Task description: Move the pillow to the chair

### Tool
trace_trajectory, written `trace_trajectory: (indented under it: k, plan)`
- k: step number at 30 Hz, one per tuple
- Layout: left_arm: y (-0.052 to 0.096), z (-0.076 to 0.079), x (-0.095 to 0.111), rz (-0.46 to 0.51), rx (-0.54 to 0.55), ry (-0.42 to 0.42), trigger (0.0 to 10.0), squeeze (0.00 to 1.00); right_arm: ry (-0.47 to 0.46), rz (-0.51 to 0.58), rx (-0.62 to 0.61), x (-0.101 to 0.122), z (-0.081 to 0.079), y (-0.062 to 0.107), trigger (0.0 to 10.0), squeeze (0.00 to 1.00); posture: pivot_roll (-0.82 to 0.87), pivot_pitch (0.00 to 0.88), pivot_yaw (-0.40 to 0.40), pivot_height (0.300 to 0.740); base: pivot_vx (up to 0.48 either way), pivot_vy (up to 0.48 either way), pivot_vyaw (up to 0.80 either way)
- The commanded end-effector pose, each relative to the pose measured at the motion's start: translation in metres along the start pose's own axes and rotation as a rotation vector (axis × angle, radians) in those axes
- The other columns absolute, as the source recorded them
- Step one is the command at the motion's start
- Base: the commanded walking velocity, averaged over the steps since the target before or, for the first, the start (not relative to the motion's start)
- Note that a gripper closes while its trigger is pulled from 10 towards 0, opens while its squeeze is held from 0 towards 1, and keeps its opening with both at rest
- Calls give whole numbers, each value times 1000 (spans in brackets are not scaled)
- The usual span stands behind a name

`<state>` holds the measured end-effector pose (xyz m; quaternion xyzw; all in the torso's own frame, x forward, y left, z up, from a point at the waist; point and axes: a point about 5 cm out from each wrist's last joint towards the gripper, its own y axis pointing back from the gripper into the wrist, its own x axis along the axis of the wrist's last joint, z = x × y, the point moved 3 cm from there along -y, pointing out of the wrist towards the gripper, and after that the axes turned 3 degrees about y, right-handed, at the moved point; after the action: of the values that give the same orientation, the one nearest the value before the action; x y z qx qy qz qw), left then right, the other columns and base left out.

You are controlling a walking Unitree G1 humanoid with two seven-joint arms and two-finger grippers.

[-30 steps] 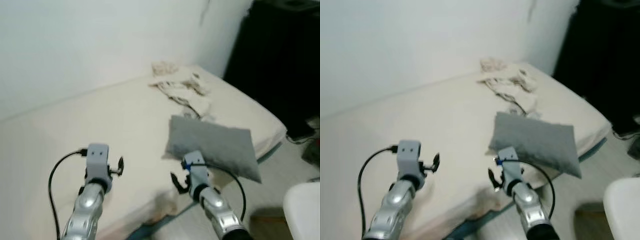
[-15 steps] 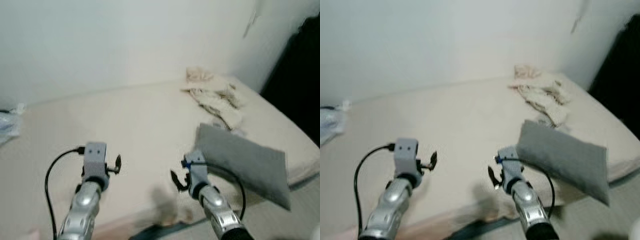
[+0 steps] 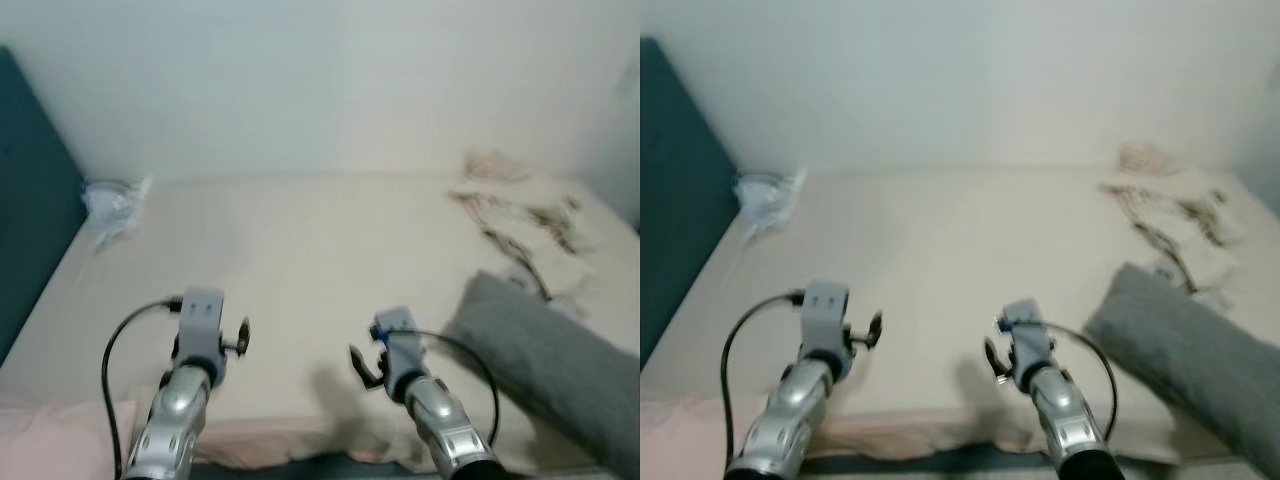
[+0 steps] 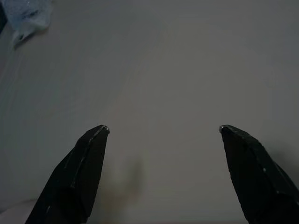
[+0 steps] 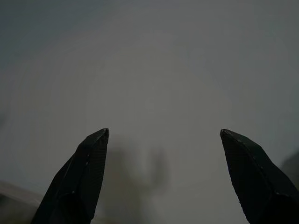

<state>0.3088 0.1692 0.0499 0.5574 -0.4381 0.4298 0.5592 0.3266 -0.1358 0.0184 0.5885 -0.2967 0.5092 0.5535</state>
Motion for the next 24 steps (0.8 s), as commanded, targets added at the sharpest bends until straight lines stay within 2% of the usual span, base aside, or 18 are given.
trace_trajectory:
  k: [1, 7, 9, 24]
  plan:
    - [0, 3, -3, -16, -9, -7, 10000, 0, -24, -40, -18, -12, 2, 3, 10000, 0, 44, 73, -20, 740, 0, 0, 0]
    - [0, 2, -2, -14, 1, 24, 10000, 0, -13, -25, -21, -7, 6, 2, 10000, 0, 39, 78, -22, 740, 0, 0, 0]
    - [-2, 3, -4, -23, 10, 58, 10000, 0, -14, -24, -23, -6, 7, 2, 10000, 0, 40, 82, -25, 740, 0, -390, 0]
    - [0, 6, -3, -20, 4, 58, 10000, 0, -18, -25, -17, -8, 6, 2, 10000, 0, 39, 87, -25, 740, 0, -480, 0]
